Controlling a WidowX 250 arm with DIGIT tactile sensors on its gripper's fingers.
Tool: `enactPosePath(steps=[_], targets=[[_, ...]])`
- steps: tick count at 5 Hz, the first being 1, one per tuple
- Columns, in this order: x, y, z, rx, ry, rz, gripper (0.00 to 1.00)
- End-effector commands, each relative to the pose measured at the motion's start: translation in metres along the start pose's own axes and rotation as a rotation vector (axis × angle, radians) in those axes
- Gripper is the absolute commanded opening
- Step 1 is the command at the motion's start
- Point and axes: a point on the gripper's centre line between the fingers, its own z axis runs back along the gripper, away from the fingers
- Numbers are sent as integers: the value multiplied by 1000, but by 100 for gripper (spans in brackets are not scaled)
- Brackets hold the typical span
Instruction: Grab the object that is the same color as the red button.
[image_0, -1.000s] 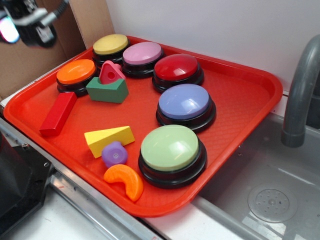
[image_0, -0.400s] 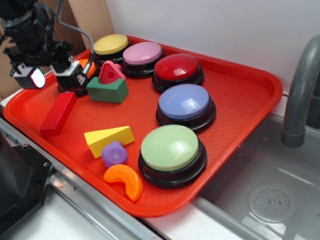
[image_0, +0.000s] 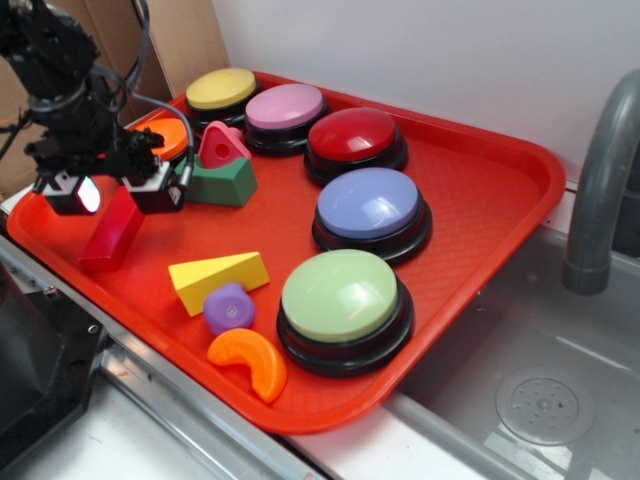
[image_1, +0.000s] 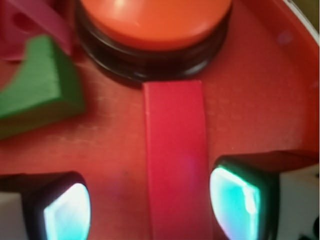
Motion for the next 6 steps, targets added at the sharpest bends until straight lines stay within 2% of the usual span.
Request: enactPosePath(steps=[1, 2, 3, 4, 6], targets=[[9, 17, -16, -6, -11, 53, 100], [8, 16, -17, -8, -13, 60, 67], [7, 14, -18, -33, -4, 45, 0], [8, 5, -8, -47, 9, -13, 0], [12, -44, 54, -67, 84, -267, 0]])
